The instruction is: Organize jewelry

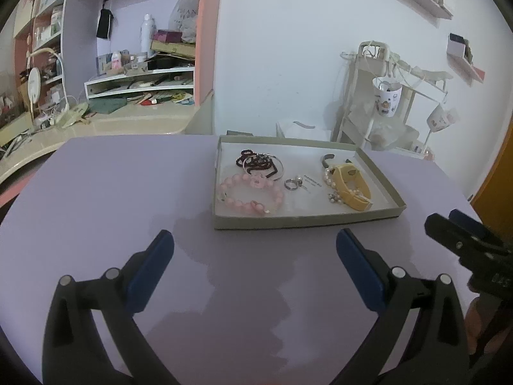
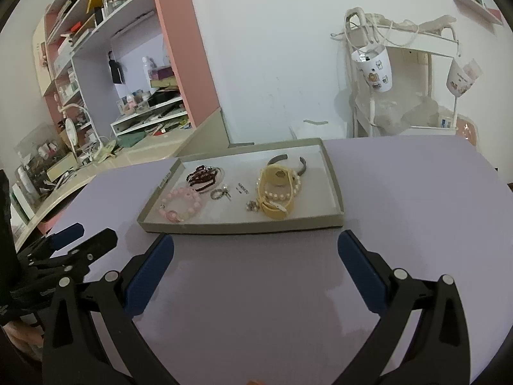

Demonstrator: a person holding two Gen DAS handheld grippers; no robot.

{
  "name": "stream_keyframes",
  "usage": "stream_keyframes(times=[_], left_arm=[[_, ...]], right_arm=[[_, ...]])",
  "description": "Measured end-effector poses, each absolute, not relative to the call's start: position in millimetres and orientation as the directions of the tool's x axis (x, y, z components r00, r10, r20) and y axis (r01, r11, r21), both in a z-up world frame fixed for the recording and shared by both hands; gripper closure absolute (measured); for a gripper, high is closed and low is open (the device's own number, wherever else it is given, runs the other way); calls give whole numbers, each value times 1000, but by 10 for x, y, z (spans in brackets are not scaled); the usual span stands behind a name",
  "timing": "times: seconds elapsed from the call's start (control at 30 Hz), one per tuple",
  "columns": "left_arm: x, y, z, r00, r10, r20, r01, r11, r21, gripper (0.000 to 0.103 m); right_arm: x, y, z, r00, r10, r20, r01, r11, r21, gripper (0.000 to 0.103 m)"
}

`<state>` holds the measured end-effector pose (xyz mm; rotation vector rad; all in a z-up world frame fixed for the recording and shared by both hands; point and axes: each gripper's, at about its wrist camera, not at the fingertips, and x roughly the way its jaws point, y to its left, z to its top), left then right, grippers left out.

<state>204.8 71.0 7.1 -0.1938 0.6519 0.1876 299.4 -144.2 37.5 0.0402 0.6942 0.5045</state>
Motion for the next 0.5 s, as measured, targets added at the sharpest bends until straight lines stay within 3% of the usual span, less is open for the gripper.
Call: stream_keyframes(times=[0.5], left_arm=[[1880,630,44,820,99,-564,-192,975,-109,2]], right_arm=[[2766,-1399,399,687,477,-548,-463,869,176,1]])
